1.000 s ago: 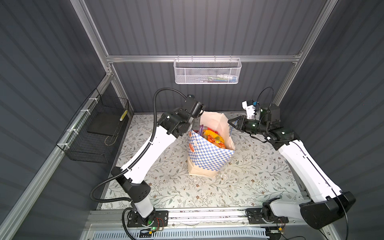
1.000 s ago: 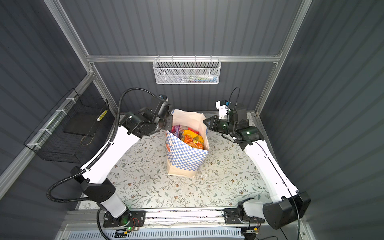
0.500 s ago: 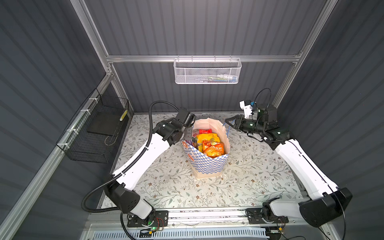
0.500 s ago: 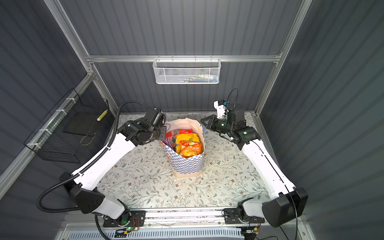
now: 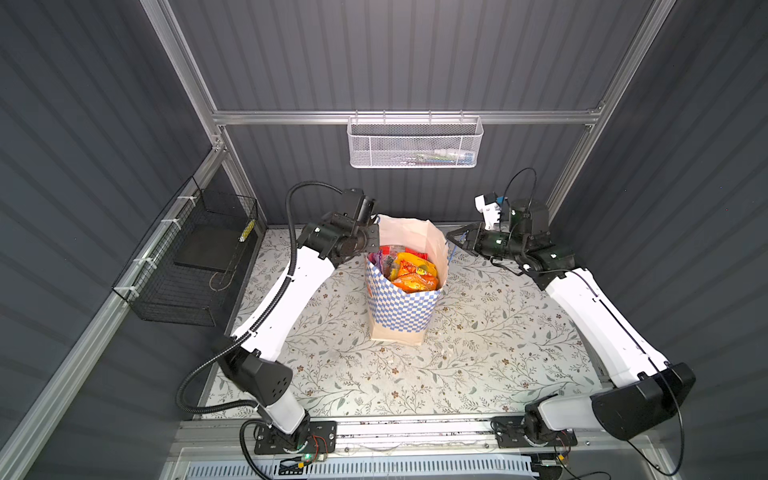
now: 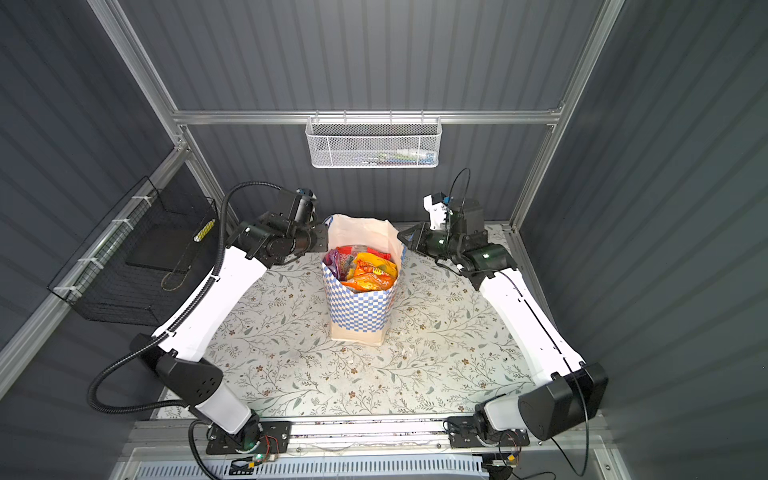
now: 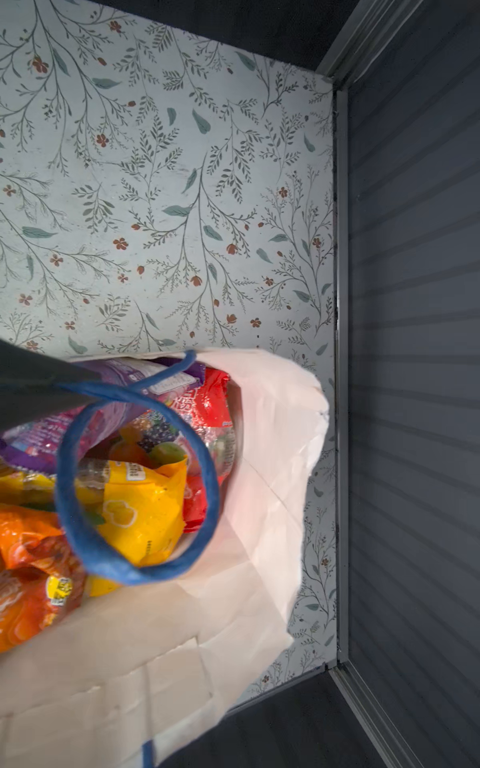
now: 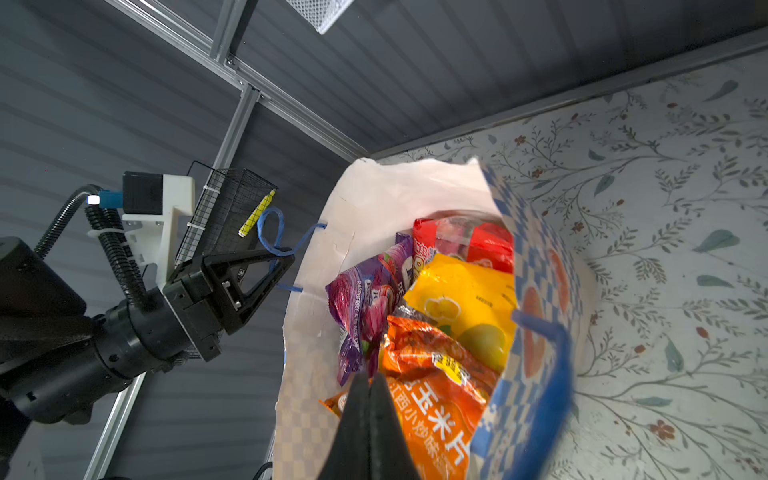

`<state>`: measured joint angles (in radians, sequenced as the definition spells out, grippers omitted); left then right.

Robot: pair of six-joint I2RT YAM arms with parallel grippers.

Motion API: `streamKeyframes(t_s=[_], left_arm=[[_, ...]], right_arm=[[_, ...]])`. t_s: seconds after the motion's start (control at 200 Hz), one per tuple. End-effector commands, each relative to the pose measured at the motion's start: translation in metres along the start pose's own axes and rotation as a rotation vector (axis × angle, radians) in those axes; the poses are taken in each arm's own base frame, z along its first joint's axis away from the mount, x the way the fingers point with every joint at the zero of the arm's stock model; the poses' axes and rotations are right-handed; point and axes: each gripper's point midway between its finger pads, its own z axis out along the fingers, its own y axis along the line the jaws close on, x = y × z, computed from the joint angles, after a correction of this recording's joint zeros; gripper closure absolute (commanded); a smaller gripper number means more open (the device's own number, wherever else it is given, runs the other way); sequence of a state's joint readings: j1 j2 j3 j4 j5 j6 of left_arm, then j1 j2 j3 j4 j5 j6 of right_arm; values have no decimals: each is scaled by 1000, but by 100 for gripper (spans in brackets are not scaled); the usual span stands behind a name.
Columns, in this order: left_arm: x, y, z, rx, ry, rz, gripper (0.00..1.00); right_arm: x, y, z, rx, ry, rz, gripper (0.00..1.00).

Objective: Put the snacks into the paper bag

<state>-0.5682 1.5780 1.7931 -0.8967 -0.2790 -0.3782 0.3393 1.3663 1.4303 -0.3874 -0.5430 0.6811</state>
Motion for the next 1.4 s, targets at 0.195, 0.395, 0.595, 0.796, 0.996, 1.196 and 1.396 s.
streamKeyframes(t_s=[0.195,0.395,0.595,0.796,0.996,1.196,1.396], left_arm=[[15,12,-36,92,-163,-149,100],[7,13,-51,94,-174,-122,52],[10,4,-75,181,-175,-77,0],[8,-1,-123,303,-257,-44,0],[31,56,-134,94,-345,-148,0],[87,124,-76,-284,-362,-194,0],[136,163,-11,-534,-498,-145,0]], right_arm=[[4,16,-23,-97,-114,-60,97],[-2,20,-32,-74,-126,-27,63],[-4,29,-42,-79,-135,-14,19],[-15,30,-73,25,-231,-104,1],[-15,-9,-126,291,-428,-181,1],[-3,-94,-148,596,-586,-192,1],[22,-179,-119,640,-565,-237,1]])
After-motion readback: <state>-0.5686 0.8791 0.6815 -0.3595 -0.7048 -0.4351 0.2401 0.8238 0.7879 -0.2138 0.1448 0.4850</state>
